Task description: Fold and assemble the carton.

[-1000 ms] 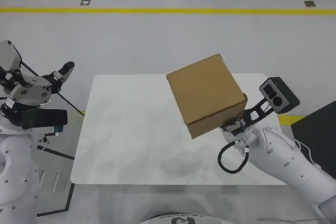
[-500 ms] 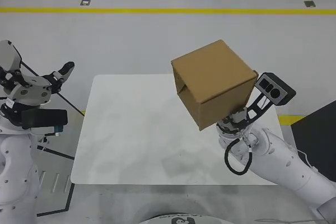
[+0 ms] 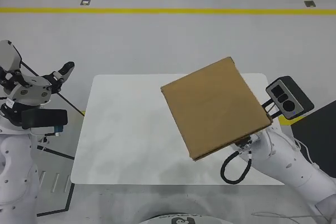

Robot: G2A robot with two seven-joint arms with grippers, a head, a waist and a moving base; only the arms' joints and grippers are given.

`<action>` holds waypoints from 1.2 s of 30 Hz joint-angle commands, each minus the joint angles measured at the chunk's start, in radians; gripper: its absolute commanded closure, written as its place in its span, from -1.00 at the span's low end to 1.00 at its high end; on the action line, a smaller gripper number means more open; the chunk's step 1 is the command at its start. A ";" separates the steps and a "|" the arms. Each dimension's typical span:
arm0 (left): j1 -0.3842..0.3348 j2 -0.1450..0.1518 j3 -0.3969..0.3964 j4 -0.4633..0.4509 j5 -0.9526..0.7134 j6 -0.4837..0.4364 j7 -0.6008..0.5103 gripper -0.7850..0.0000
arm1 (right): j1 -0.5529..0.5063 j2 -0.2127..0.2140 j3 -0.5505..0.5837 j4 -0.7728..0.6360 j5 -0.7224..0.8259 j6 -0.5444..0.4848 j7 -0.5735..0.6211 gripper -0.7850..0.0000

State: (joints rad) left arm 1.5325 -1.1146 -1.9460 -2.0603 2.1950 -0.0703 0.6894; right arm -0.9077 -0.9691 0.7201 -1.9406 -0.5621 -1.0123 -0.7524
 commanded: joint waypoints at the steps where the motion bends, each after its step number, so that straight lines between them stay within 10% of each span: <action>1: 0.000 0.000 0.000 0.000 0.000 0.000 0.000 -1.00 | 0.012 -0.003 0.000 0.012 -0.102 0.000 -0.055 1.00; 14: 0.000 0.000 0.000 0.000 0.000 0.000 0.000 -1.00 | -0.019 0.007 0.085 0.005 -0.182 0.026 0.042 1.00; 26: 0.000 0.000 0.000 0.000 0.000 0.000 0.000 -1.00 | -0.171 0.037 0.390 -0.114 -0.648 0.145 0.021 1.00; 36: 0.000 0.000 0.000 0.000 0.000 0.000 0.000 -1.00 | -0.142 0.044 0.422 -0.165 -0.785 0.122 0.142 1.00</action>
State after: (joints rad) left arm 1.5325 -1.1146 -1.9460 -2.0603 2.1950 -0.0703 0.6894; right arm -1.0639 -0.9278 1.1205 -2.0767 -1.2350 -0.8856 -0.7066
